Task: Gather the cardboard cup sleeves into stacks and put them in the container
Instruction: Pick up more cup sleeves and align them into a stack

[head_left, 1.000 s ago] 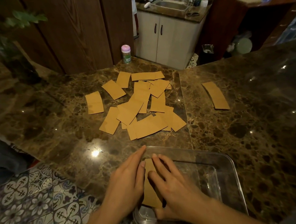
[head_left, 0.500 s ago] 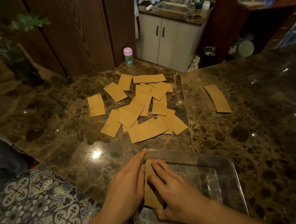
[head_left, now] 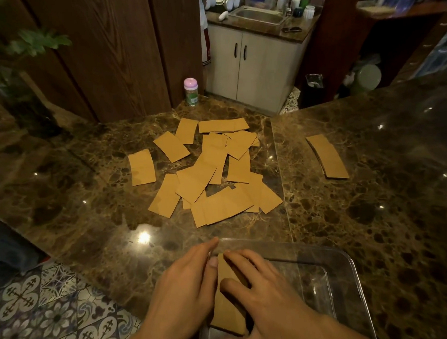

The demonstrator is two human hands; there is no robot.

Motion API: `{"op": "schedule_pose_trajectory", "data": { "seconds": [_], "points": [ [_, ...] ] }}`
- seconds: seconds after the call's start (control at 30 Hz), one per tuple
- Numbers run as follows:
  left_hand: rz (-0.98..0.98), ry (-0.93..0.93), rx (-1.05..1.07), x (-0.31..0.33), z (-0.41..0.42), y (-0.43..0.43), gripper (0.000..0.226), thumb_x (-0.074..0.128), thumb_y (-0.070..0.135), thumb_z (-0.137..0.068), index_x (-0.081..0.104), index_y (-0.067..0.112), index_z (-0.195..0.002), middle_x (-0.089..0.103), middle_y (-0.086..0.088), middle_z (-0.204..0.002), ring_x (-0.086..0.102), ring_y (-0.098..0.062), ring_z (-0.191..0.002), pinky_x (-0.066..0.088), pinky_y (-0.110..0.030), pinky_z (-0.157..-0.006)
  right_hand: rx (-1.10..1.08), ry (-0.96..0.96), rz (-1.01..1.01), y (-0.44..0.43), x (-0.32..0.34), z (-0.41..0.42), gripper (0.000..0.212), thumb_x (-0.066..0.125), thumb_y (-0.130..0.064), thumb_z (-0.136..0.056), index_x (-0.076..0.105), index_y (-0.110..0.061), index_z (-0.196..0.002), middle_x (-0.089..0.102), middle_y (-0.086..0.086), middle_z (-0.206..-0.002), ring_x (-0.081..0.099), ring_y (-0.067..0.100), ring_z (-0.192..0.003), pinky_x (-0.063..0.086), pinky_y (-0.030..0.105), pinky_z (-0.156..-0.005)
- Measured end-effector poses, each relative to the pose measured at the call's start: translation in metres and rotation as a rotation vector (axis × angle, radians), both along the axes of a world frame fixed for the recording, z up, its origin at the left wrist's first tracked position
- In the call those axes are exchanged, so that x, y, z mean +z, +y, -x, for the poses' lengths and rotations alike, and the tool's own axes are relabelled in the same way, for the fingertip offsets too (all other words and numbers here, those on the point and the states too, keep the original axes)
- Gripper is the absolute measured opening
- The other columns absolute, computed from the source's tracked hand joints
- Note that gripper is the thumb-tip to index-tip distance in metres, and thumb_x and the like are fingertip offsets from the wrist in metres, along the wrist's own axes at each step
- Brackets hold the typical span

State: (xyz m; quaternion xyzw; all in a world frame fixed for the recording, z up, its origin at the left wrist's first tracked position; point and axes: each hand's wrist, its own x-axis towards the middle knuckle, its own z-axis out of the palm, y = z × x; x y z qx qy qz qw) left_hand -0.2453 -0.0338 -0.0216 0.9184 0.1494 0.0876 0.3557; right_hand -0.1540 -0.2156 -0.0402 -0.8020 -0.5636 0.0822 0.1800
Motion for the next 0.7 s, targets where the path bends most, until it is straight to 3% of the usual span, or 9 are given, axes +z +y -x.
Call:
{"op": "schedule_pose_trajectory", "data": {
  "seconds": [0.1,0.2,0.27,0.4,0.47,0.5,0.57,0.7],
  "points": [
    [0.004,-0.015,0.001,0.009,-0.023,0.019,0.037,0.036,0.054,-0.103,0.066,0.036,-0.116,0.060,0.029,-0.115,0.055,0.014,-0.103,0.042,-0.010,-0.083,-0.033,0.048,-0.195,0.005,0.013,-0.010,0.053,0.066,-0.070,-0.089,0.076,-0.024,-0.111,0.068,-0.002,-0.137,0.060,0.012,-0.124,0.055,0.036,-0.098],
    [-0.086,-0.007,0.004,0.009,-0.064,0.045,0.041,0.046,0.056,-0.099,0.064,0.031,-0.127,0.062,0.018,-0.124,0.053,0.005,-0.108,0.036,-0.009,-0.086,-0.206,0.140,-0.396,0.017,0.033,-0.042,0.034,0.068,-0.051,-0.091,0.076,-0.022,-0.109,0.073,-0.016,-0.104,0.066,-0.006,-0.095,0.057,0.018,-0.083],
    [-0.167,0.012,0.031,0.005,-0.098,0.063,0.048,0.056,0.053,-0.097,0.059,0.026,-0.137,0.062,0.007,-0.135,0.055,-0.012,-0.121,0.042,-0.025,-0.096,-0.390,0.258,-0.408,0.031,0.050,-0.077,0.030,0.065,-0.051,-0.091,0.071,-0.030,-0.110,0.067,-0.026,-0.098,0.066,-0.005,-0.091,0.055,0.011,-0.074],
    [-0.271,0.135,0.088,-0.002,-0.169,0.093,0.072,0.052,0.063,-0.096,0.042,0.020,-0.153,0.048,-0.008,-0.153,0.049,-0.029,-0.134,0.046,-0.052,-0.106,-0.708,0.482,-0.287,0.062,0.048,-0.163,0.027,0.074,-0.041,-0.092,0.067,-0.035,-0.117,0.070,-0.020,-0.094,0.063,-0.020,-0.083,0.048,0.005,-0.057],
    [-0.288,0.212,0.122,-0.008,-0.201,0.105,0.078,0.047,0.068,-0.096,0.036,0.018,-0.155,0.045,-0.011,-0.154,0.047,-0.034,-0.136,0.044,-0.055,-0.106,-0.851,0.539,-0.280,0.076,0.036,-0.204,0.030,0.075,-0.036,-0.093,0.071,-0.027,-0.121,0.070,-0.018,-0.086,0.068,-0.008,-0.074,0.052,0.010,-0.063],
    [-0.292,0.256,0.128,-0.012,-0.211,0.107,0.080,0.046,0.071,-0.095,0.035,0.018,-0.154,0.046,-0.012,-0.153,0.047,-0.035,-0.135,0.044,-0.055,-0.106,-0.910,0.555,-0.261,0.081,0.030,-0.217,0.034,0.074,-0.036,-0.092,0.071,-0.024,-0.124,0.070,-0.018,-0.084,0.068,-0.002,-0.073,0.056,0.020,-0.072],
    [-0.273,0.315,0.135,-0.020,-0.233,0.114,0.083,0.047,0.073,-0.093,0.035,0.016,-0.152,0.049,-0.015,-0.149,0.048,-0.036,-0.133,0.045,-0.054,-0.105,-0.969,0.563,-0.161,0.092,0.016,-0.242,0.045,0.072,-0.041,-0.091,0.067,-0.021,-0.131,0.069,-0.014,-0.091,0.065,0.006,-0.084,0.053,0.032,-0.080],
    [-0.308,0.390,0.178,-0.026,-0.269,0.122,0.092,0.055,0.077,-0.086,0.037,0.012,-0.149,0.049,-0.018,-0.144,0.045,-0.040,-0.132,0.045,-0.051,-0.104,-0.991,0.511,-0.014,0.118,-0.003,-0.281,0.058,0.072,-0.048,-0.089,0.058,-0.017,-0.136,0.071,0.006,-0.120,0.064,0.028,-0.116,0.053,0.038,-0.093]
  ]
}}
